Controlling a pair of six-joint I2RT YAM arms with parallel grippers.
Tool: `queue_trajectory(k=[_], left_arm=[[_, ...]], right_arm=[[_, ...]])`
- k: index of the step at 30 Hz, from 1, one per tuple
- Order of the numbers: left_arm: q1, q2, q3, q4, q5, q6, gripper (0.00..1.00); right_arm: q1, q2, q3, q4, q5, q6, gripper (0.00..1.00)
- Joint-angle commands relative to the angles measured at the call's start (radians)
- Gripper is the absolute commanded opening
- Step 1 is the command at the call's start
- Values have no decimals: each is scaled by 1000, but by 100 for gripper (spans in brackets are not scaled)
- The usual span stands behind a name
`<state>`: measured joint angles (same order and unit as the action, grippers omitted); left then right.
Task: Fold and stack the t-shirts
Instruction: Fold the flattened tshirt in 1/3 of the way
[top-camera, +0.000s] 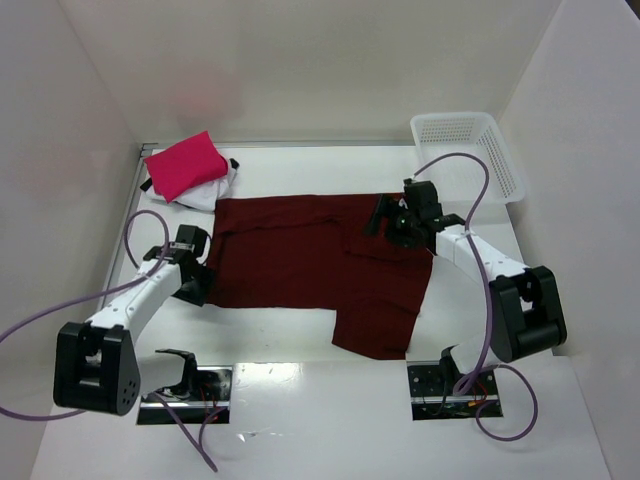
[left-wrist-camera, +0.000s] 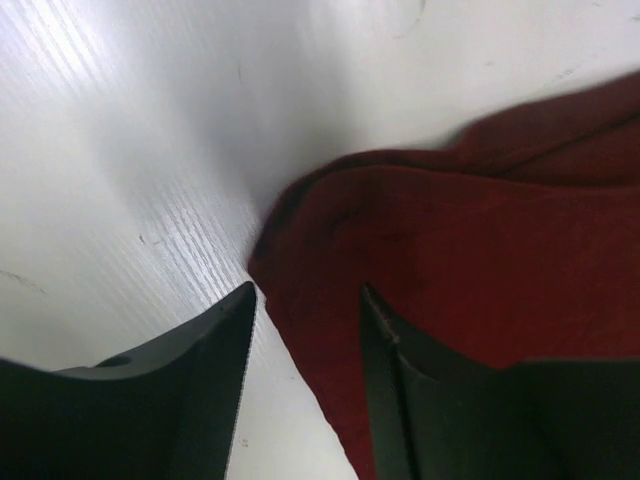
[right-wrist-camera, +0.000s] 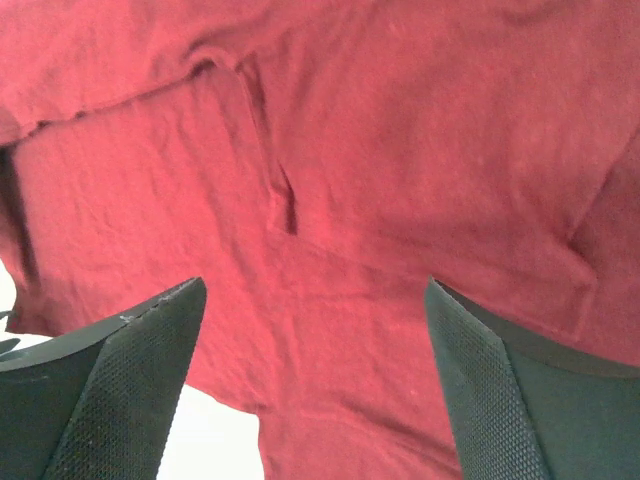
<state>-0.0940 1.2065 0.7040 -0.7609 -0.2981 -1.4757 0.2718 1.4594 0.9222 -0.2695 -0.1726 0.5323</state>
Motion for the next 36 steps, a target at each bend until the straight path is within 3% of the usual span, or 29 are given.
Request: queue_trajectory(k=[1, 6, 12, 17, 22, 26, 30, 36], left_arm=[[4, -114, -8, 16, 38, -5, 62], [-1, -220, 7, 201, 177, 289, 84], [-6, -341, 68, 268, 264, 508, 94], [-6, -380, 107, 307, 327, 630, 97], [-6, -263, 141, 302, 422, 729, 97], [-6, -217, 166, 296, 422, 744, 97], [-6, -244, 176, 296, 409, 762, 98], [-6, -282, 167, 296, 389, 772, 99]], right_arm=[[7, -87, -40, 53, 16, 18, 100], [7, -90, 1, 97, 28, 9, 100], [7, -90, -8, 233, 31, -3, 100], [7, -120, -74, 316, 39, -12, 100], [7, -134, -94, 303, 28, -2, 100], [17, -182, -133, 322, 67, -10, 100], [17, -232, -213, 395, 91, 14, 100], [17, -244, -214, 369, 145, -6, 100]])
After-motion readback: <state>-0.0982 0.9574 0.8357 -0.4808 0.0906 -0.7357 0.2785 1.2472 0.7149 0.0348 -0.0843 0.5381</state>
